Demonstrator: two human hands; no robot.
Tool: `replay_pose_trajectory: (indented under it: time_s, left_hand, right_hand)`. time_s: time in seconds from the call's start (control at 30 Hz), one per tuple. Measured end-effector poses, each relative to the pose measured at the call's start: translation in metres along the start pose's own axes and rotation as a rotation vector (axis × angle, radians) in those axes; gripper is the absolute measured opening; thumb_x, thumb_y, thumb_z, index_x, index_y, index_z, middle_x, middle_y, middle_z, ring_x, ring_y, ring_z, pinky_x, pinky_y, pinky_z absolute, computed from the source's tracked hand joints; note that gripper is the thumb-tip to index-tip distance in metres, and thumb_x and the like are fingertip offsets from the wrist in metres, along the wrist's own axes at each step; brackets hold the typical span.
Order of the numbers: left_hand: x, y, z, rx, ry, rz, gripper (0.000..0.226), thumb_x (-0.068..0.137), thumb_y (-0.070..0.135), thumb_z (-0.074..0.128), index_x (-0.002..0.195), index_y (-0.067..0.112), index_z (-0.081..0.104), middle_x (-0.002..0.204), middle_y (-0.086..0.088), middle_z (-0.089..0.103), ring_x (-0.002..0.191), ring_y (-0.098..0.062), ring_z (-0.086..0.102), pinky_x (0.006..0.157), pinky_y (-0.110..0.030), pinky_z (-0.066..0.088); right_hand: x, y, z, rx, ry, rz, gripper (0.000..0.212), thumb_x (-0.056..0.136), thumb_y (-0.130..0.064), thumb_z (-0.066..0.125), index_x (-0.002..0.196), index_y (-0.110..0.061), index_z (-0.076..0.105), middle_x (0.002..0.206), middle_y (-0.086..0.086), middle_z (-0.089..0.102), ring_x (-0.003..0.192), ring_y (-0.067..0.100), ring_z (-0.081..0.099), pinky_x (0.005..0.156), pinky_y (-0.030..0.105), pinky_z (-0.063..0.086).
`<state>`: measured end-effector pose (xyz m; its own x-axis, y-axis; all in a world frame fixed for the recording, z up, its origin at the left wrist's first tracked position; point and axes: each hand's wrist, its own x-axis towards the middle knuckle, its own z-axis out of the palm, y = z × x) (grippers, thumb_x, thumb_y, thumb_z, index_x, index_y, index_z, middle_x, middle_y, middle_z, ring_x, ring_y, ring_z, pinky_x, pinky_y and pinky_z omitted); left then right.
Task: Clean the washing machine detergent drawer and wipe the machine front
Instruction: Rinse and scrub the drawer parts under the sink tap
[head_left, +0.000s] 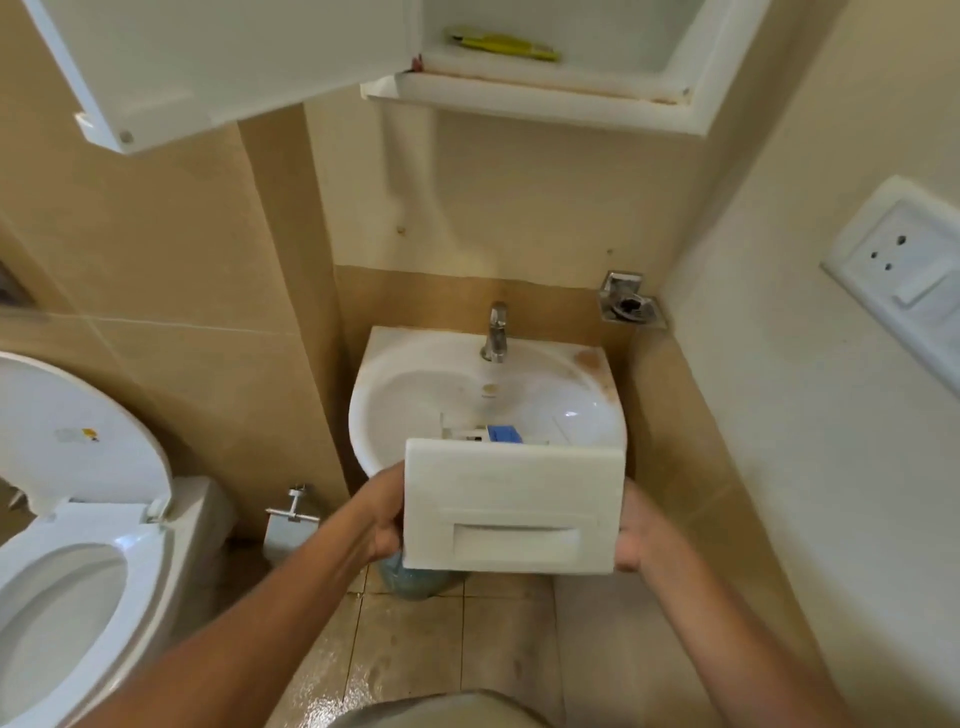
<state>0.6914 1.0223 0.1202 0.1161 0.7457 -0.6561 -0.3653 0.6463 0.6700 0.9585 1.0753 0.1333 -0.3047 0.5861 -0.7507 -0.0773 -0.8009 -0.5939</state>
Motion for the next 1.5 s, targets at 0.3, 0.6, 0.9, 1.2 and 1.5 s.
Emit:
replay_pose_trajectory:
  time_s: [0.3, 0.6, 0.9, 1.2, 1.5]
  left_hand:
    - [-0.016, 0.037, 0.023, 0.662, 0.551, 0.483, 0.097, 0.077, 0.070, 0.064, 0.156, 0.022, 0.033, 0.152, -0.005, 0.049, 0.134, -0.027, 0.051, 0.105, -0.045, 0.049]
    - [-0.026, 0.108, 0.075, 1.628, 0.379, 1.115, 0.110, 0.072, 0.085, 0.053, 0.158, 0.024, 0.022, 0.156, -0.006, 0.044, 0.143, -0.027, 0.041, 0.122, -0.049, 0.021]
    - [0.004, 0.081, 0.052, 1.098, 0.250, 0.644, 0.044, 0.101, 0.049, 0.048, 0.132, 0.019, 0.059, 0.114, -0.007, 0.072, 0.103, -0.027, 0.066, 0.093, -0.045, 0.052]
    - [-0.002, 0.059, 0.015, 0.389, 0.266, 0.209, 0.039, 0.106, 0.039, 0.044, 0.124, 0.009, 0.062, 0.107, -0.015, 0.074, 0.099, -0.030, 0.072, 0.084, -0.042, 0.059]
    - [-0.058, 0.140, 0.086, 0.344, 0.250, 1.167, 0.032, 0.102, 0.032, 0.046, 0.070, 0.030, 0.044, 0.056, 0.019, 0.042, 0.049, 0.000, 0.039, 0.050, -0.008, 0.032]
  right_hand:
    - [-0.035, -0.143, 0.030, -0.983, 0.020, -0.295, 0.016, 0.071, -0.016, 0.073, 0.086, -0.011, 0.077, 0.079, 0.009, 0.071, 0.067, 0.021, 0.067, 0.066, 0.032, 0.054]
    - [-0.051, -0.178, 0.144, -2.338, -0.097, -0.297, 0.056, 0.066, -0.020, 0.070, 0.120, -0.032, 0.066, 0.083, -0.004, 0.061, 0.073, 0.019, 0.069, 0.063, 0.034, 0.062]
    - [-0.056, -0.165, 0.141, -2.532, 0.209, -1.236, 0.048, 0.085, -0.021, 0.069, 0.131, -0.027, 0.058, 0.132, 0.001, 0.059, 0.133, 0.023, 0.045, 0.122, 0.043, 0.019]
    - [-0.011, 0.012, 0.025, -0.565, 0.658, -0.719, 0.028, 0.086, -0.051, 0.068, 0.103, -0.033, 0.056, 0.098, -0.008, 0.065, 0.092, 0.023, 0.068, 0.060, 0.027, 0.047]
    - [-0.062, -0.119, 0.058, -0.214, 0.291, -1.048, 0.054, 0.081, -0.058, 0.068, 0.118, -0.019, 0.070, 0.111, -0.003, 0.075, 0.105, 0.012, 0.070, 0.093, 0.035, 0.051]
